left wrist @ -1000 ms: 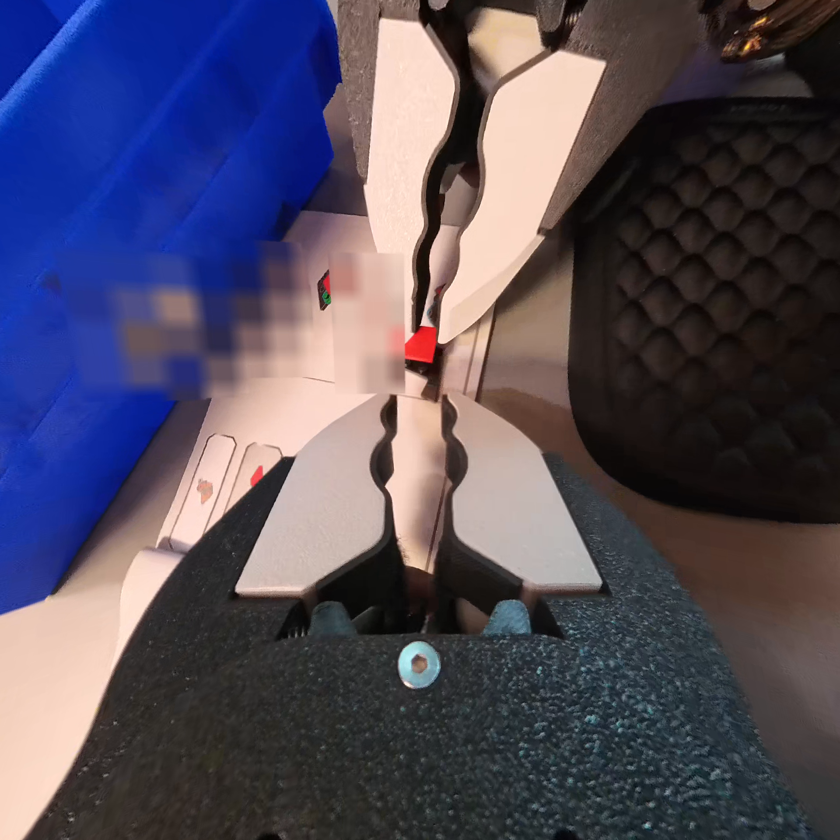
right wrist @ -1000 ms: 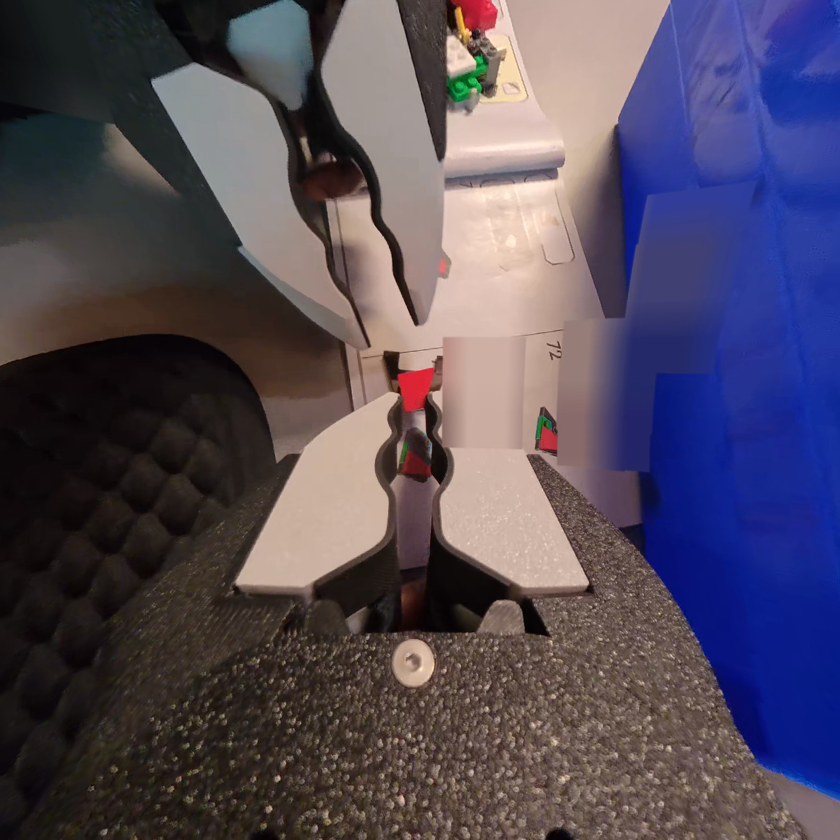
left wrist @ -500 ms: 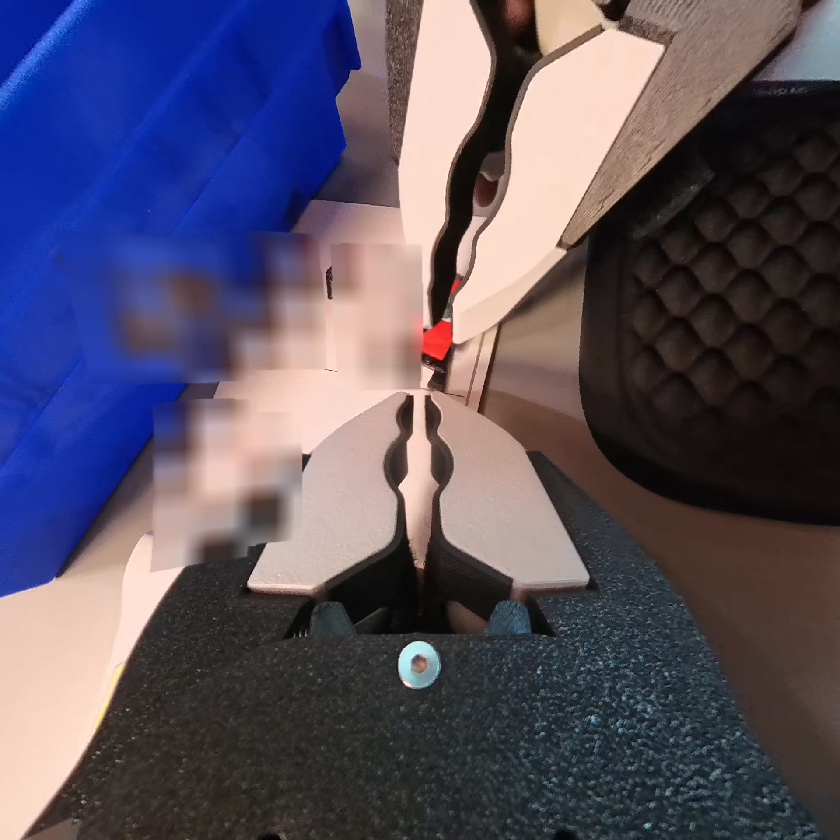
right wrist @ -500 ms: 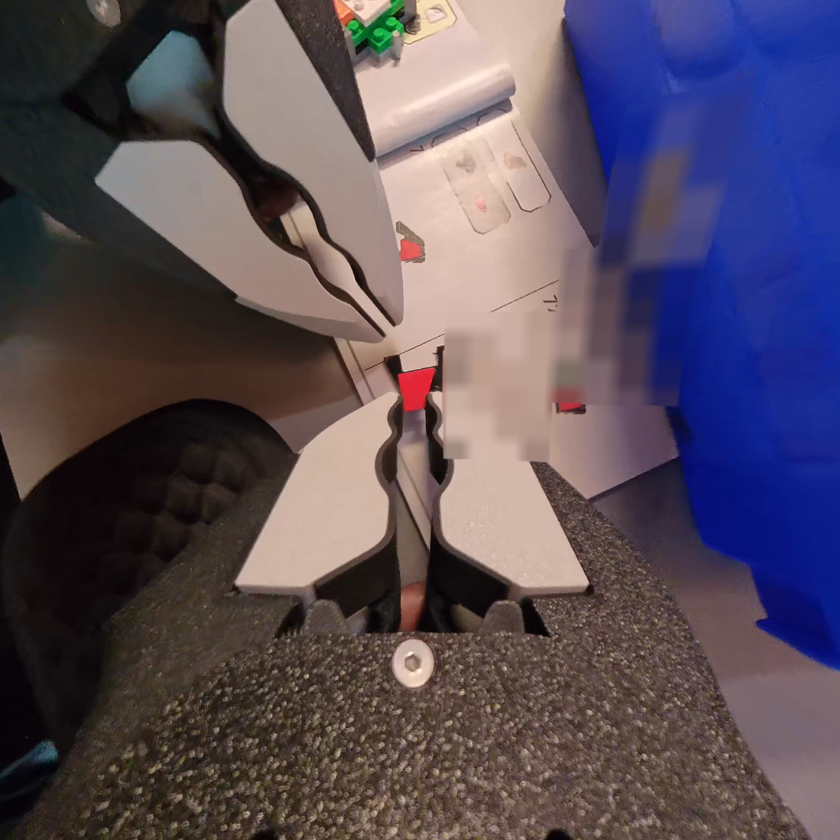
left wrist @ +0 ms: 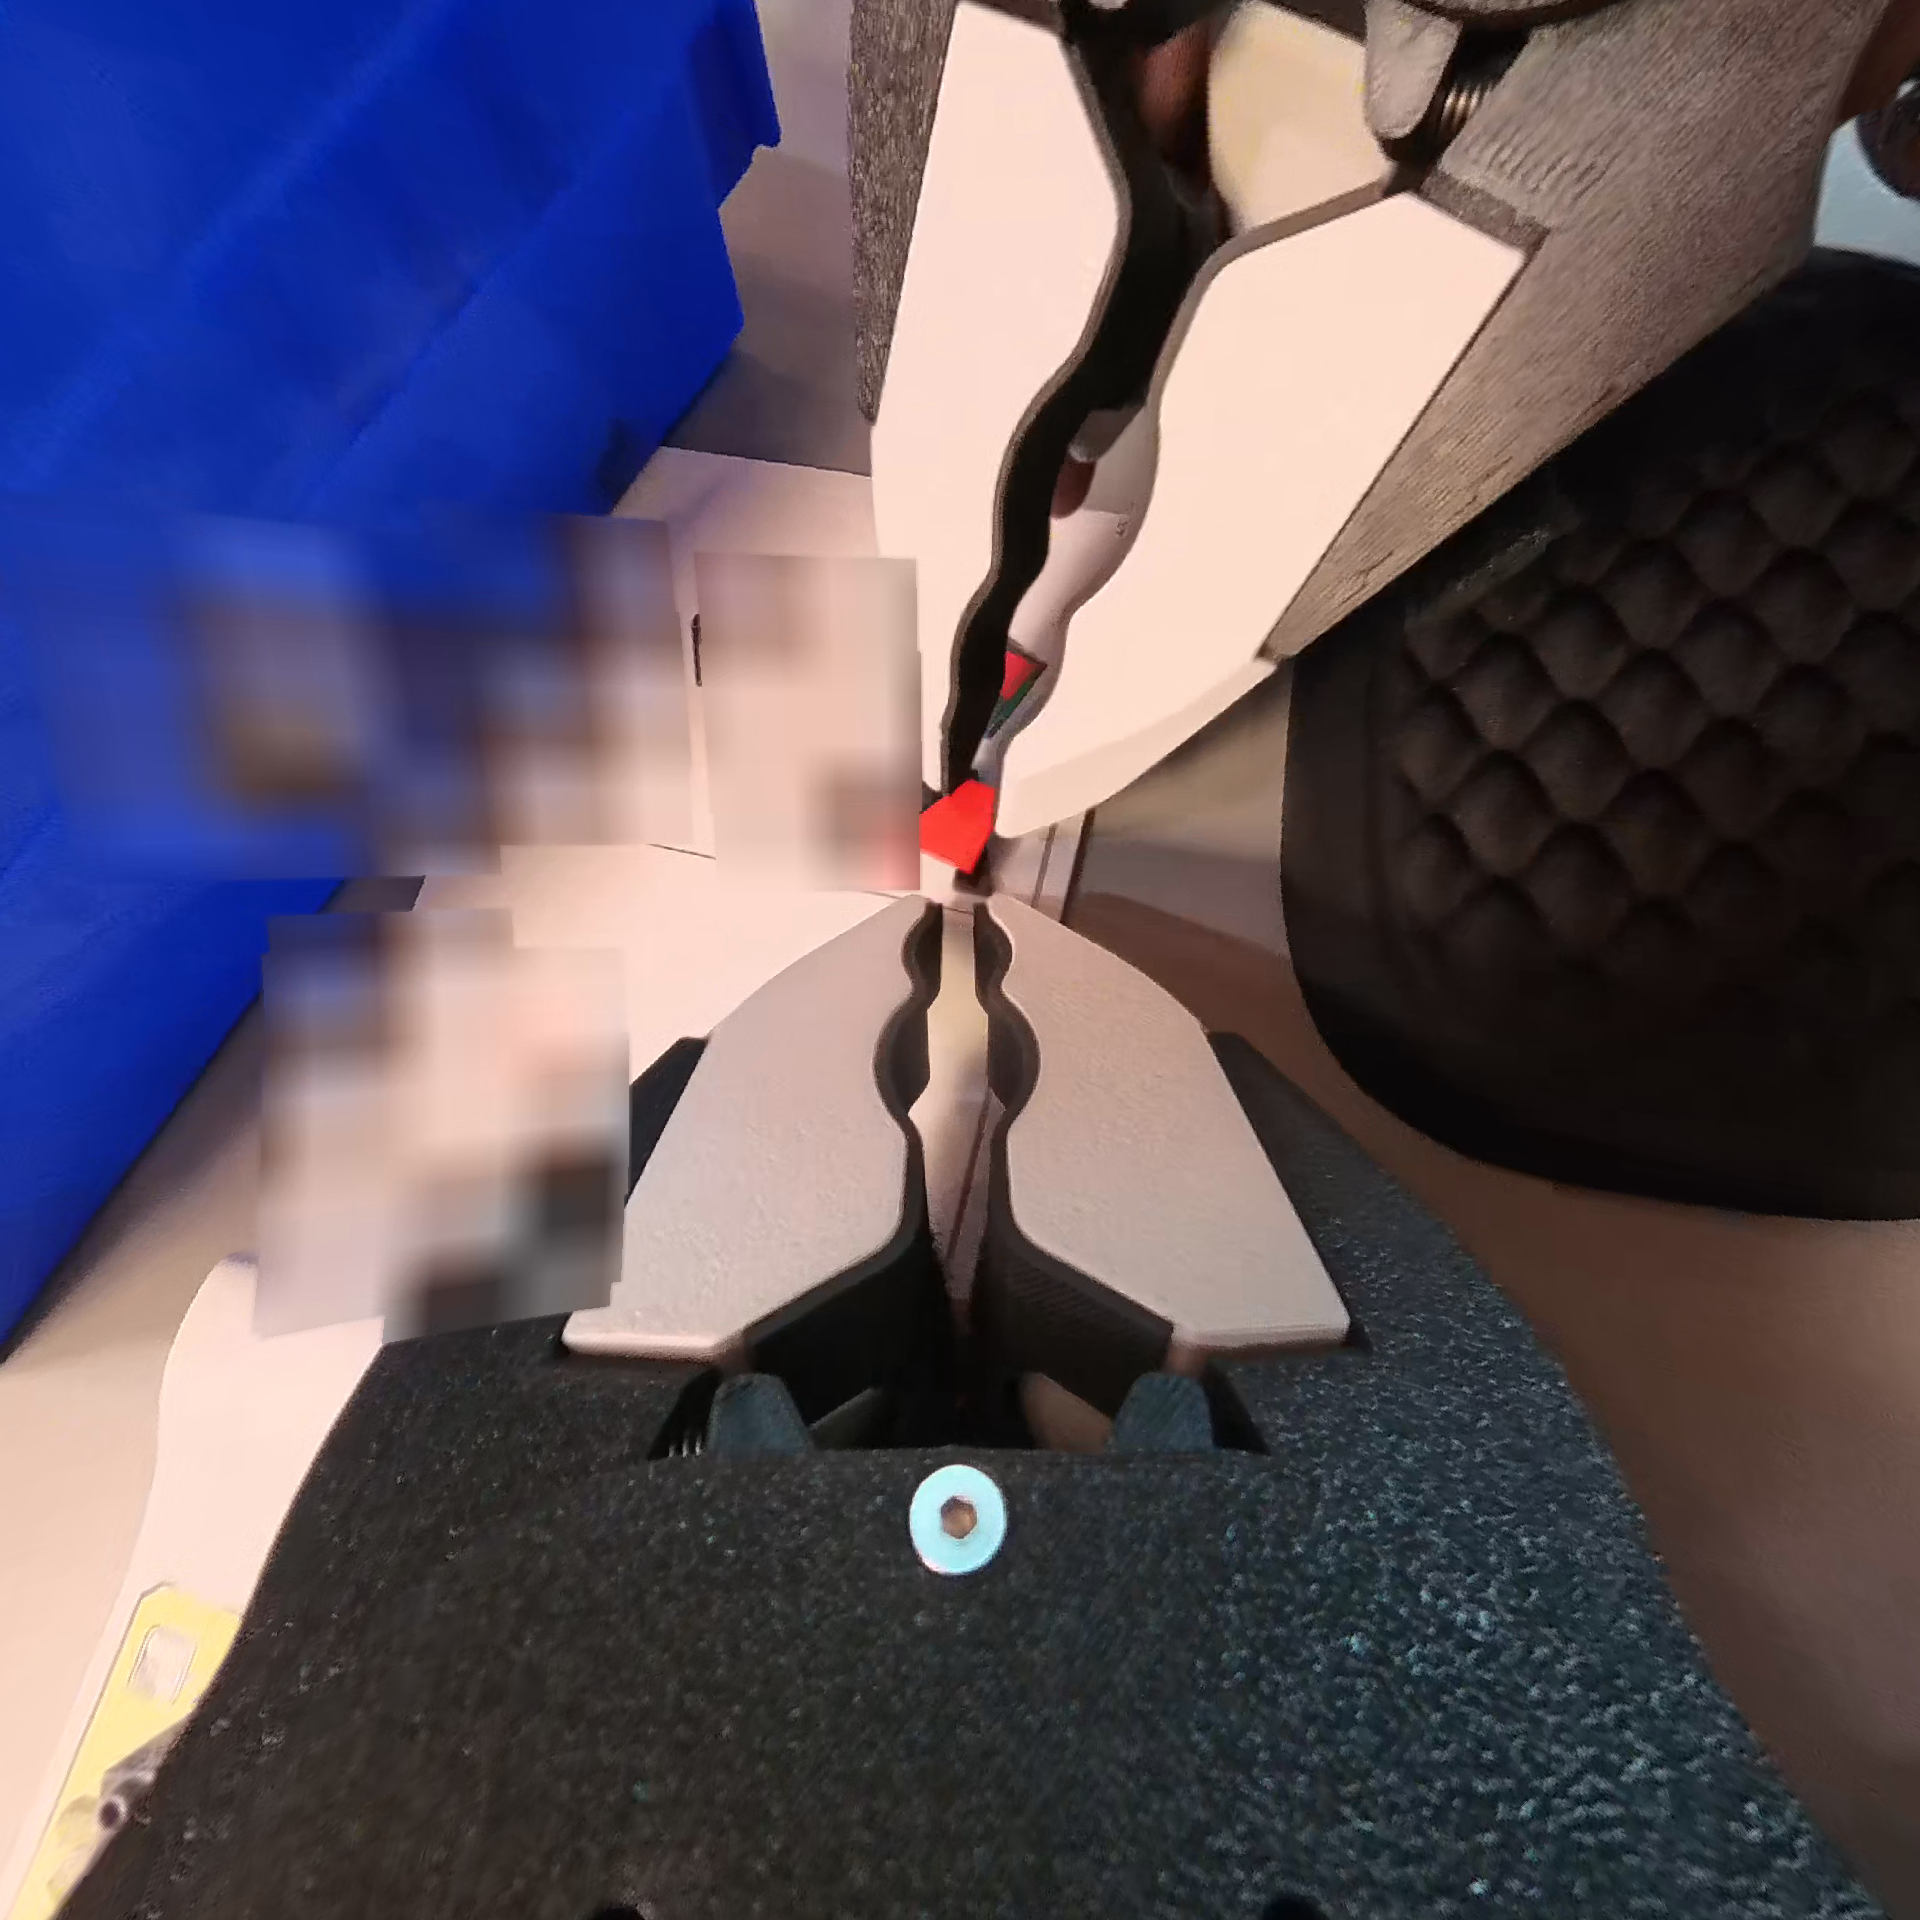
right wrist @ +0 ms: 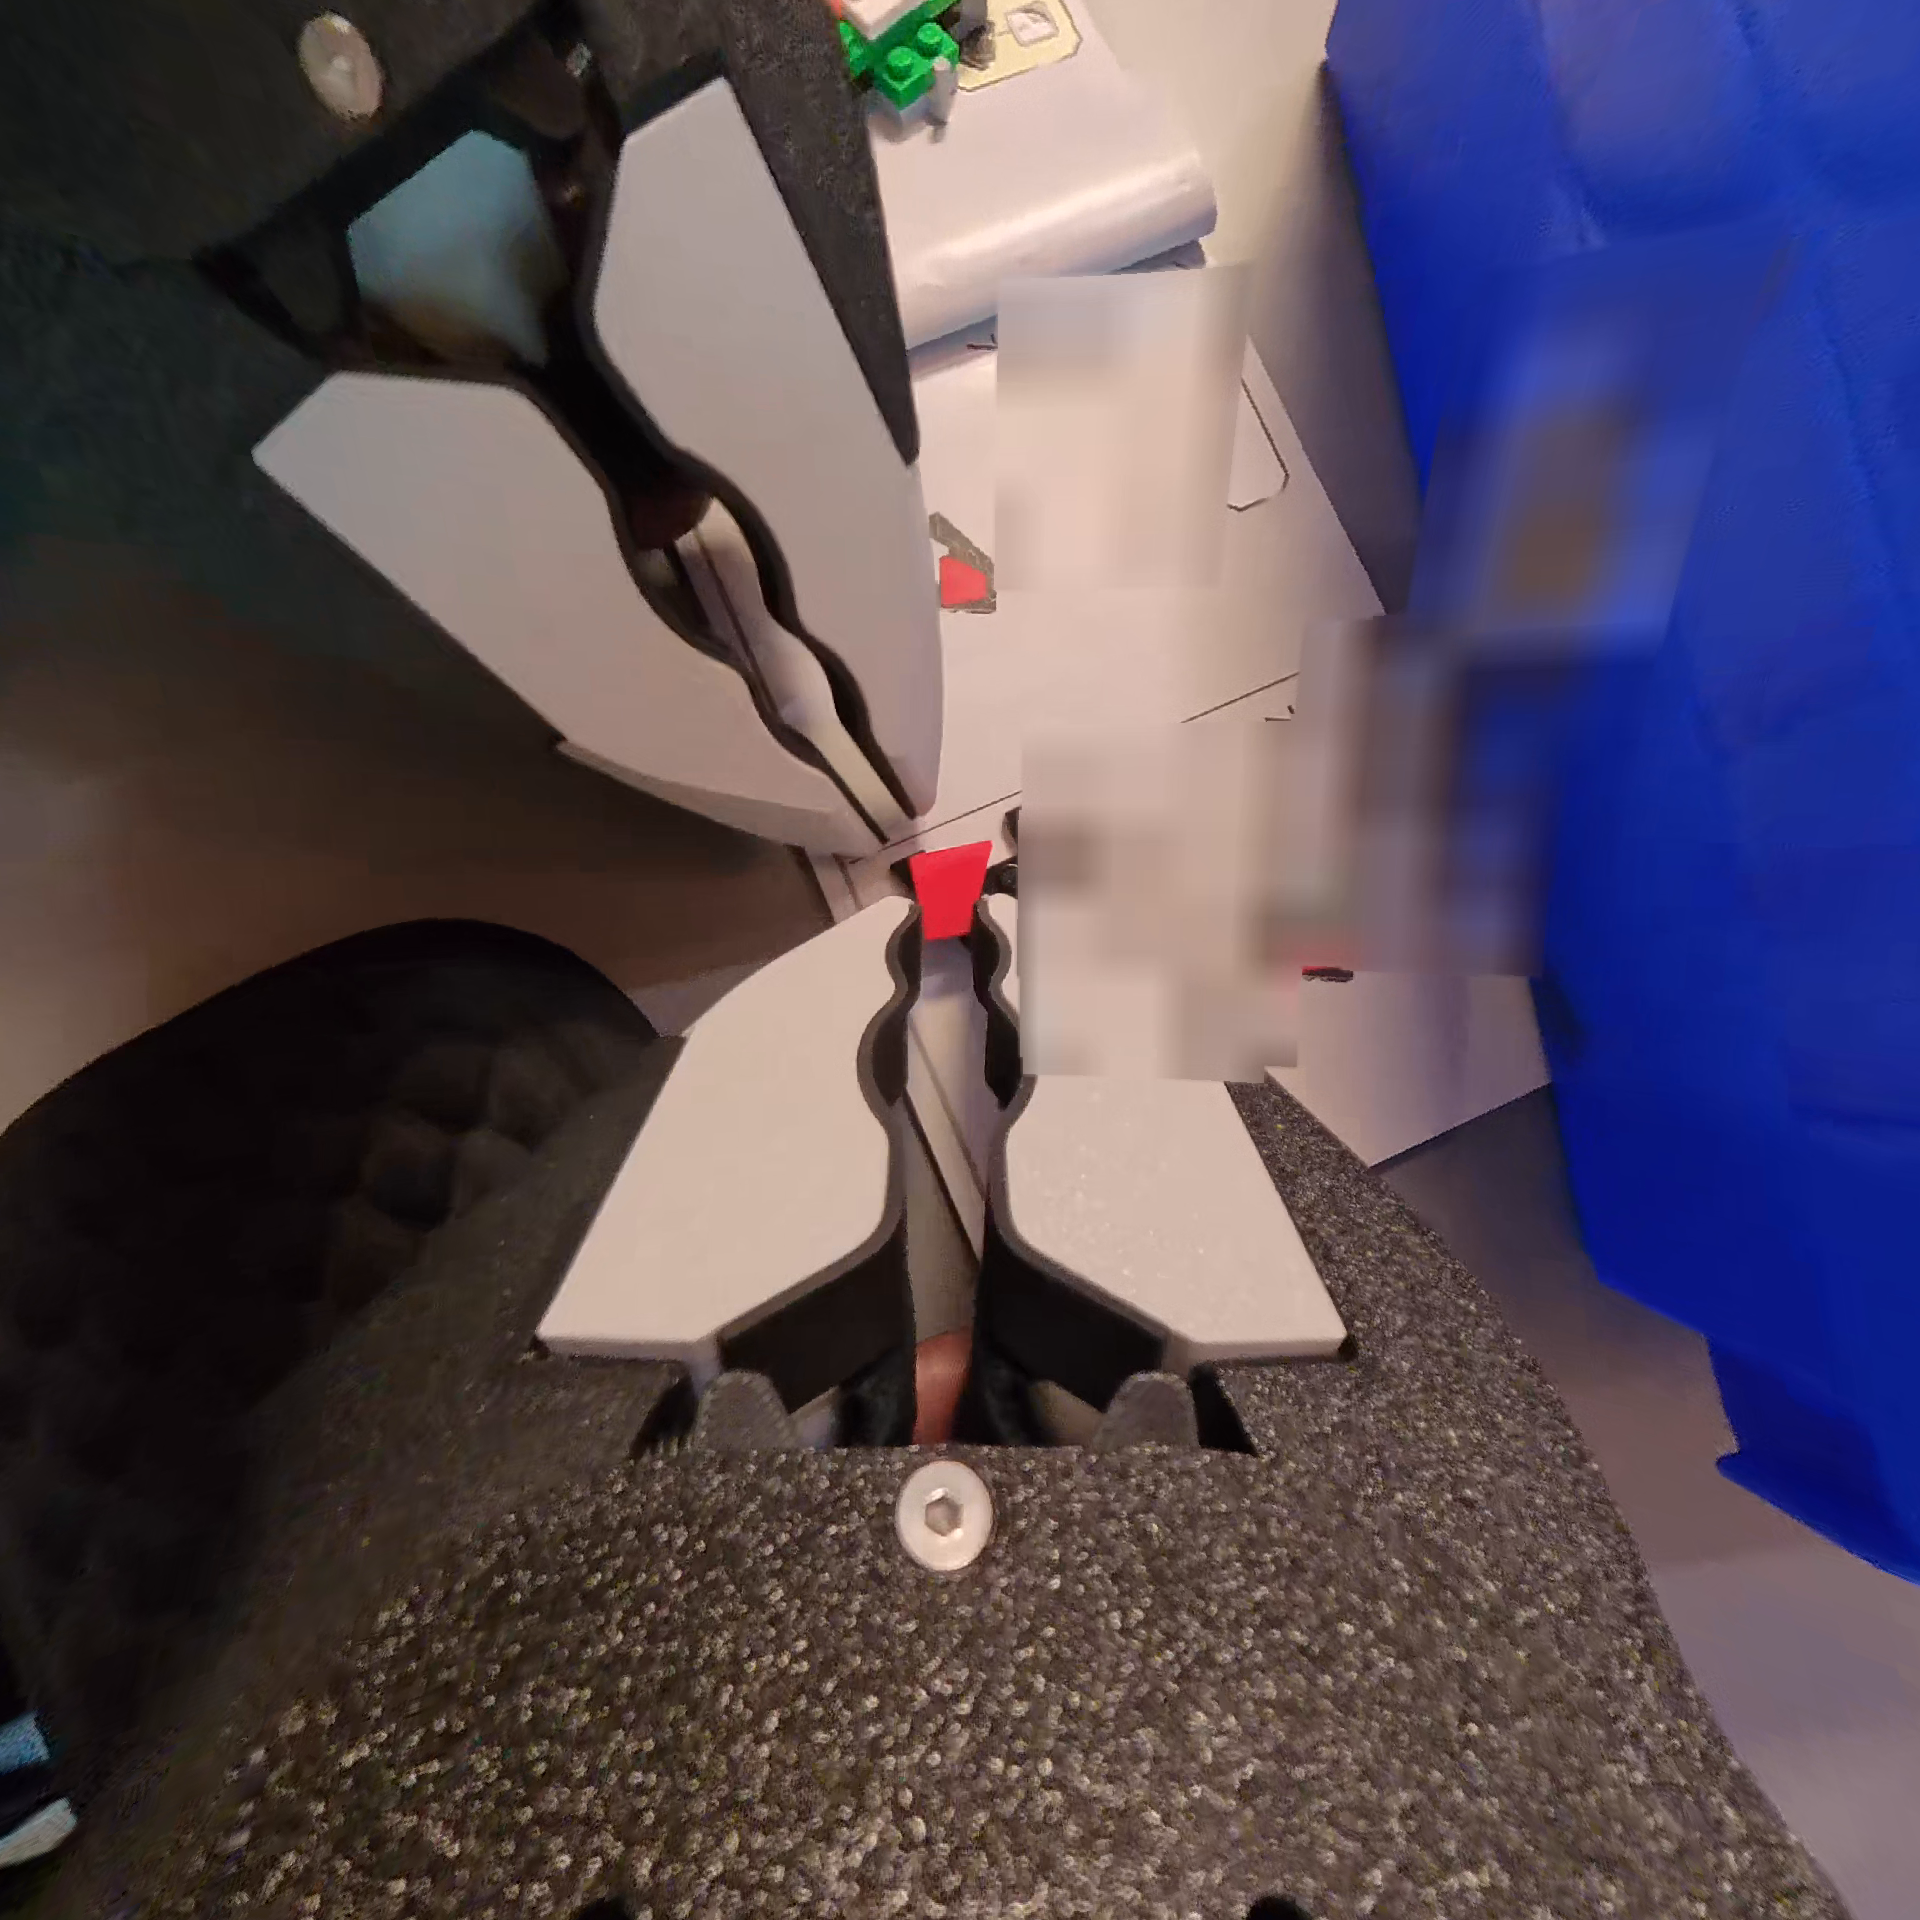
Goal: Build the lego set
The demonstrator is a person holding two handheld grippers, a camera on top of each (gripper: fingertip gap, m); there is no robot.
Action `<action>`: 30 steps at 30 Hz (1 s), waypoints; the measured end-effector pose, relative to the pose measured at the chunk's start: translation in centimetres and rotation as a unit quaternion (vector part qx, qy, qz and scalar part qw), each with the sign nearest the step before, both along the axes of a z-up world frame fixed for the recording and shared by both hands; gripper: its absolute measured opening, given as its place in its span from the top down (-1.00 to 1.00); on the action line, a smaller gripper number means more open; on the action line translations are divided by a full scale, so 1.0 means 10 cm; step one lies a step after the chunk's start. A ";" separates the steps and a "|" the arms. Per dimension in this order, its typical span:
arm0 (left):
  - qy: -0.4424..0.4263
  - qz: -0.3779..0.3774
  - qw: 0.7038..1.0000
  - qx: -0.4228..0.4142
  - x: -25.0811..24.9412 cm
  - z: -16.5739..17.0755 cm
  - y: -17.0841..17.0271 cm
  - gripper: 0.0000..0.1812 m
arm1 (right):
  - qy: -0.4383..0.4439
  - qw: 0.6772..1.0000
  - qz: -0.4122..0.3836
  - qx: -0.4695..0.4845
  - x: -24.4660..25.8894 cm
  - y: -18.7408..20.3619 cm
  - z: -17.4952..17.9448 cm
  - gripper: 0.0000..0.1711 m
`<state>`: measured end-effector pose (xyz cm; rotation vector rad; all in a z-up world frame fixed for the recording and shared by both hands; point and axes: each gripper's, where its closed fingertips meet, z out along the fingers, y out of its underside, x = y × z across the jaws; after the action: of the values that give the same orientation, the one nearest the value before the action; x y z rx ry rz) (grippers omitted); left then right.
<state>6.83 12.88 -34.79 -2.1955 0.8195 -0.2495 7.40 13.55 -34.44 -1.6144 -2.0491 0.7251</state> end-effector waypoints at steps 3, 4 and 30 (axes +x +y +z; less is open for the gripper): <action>-0.004 0.005 1.000 0.005 -0.02 0.02 0.01 0.94 | 0.000 0.999 0.031 0.018 0.00 0.00 0.02 0.89; -0.003 0.005 1.000 0.006 -0.02 0.02 0.01 0.94 | -0.002 0.999 0.037 0.024 0.00 0.02 0.02 0.89; -0.013 0.042 0.998 0.047 -0.09 0.17 0.15 0.97 | -0.012 0.996 0.086 0.021 -0.03 0.04 -0.02 0.89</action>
<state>5.96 14.34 -33.07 -2.1280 0.7083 -0.1921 7.13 13.92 -34.66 -1.4426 -2.2253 0.7196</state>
